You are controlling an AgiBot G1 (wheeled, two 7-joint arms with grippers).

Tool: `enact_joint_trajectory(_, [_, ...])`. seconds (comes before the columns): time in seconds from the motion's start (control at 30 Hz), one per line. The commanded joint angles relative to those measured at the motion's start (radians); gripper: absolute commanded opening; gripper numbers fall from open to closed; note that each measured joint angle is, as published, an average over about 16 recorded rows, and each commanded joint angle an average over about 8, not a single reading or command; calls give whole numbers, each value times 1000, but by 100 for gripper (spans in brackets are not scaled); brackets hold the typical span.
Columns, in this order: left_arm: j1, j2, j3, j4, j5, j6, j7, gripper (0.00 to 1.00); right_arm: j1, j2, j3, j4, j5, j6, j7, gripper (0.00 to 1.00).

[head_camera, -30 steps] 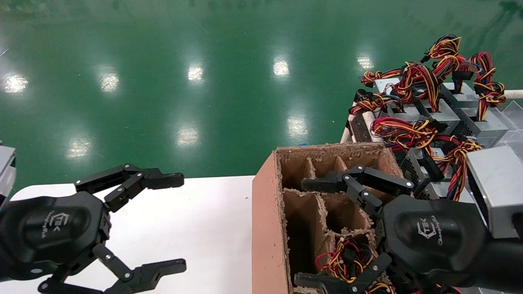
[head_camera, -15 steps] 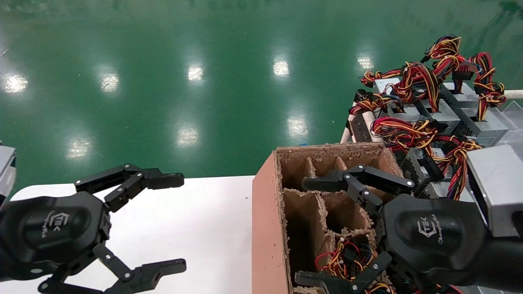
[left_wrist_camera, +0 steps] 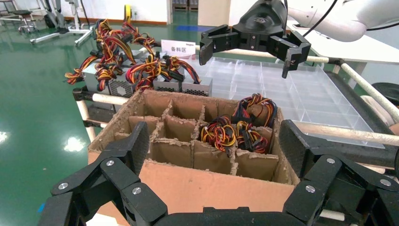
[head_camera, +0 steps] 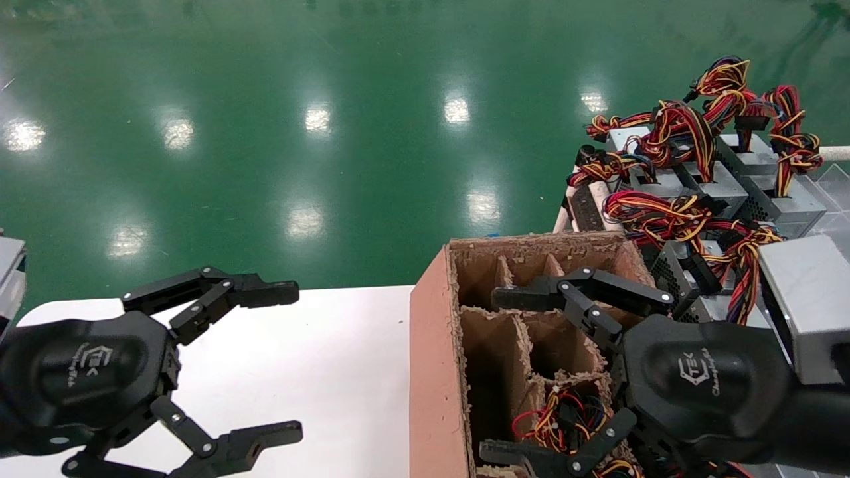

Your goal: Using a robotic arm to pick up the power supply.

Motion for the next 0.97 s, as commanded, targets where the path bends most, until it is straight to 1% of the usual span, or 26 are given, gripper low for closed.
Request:
enact_joint_trajectory(0.03, [0,0,0,0,0,0,0,100,0,0,0,0,0,0,0,100])
enact_joint_trajectory(0.97, [0,0,0,0,0,0,0,100,0,0,0,0,0,0,0,100])
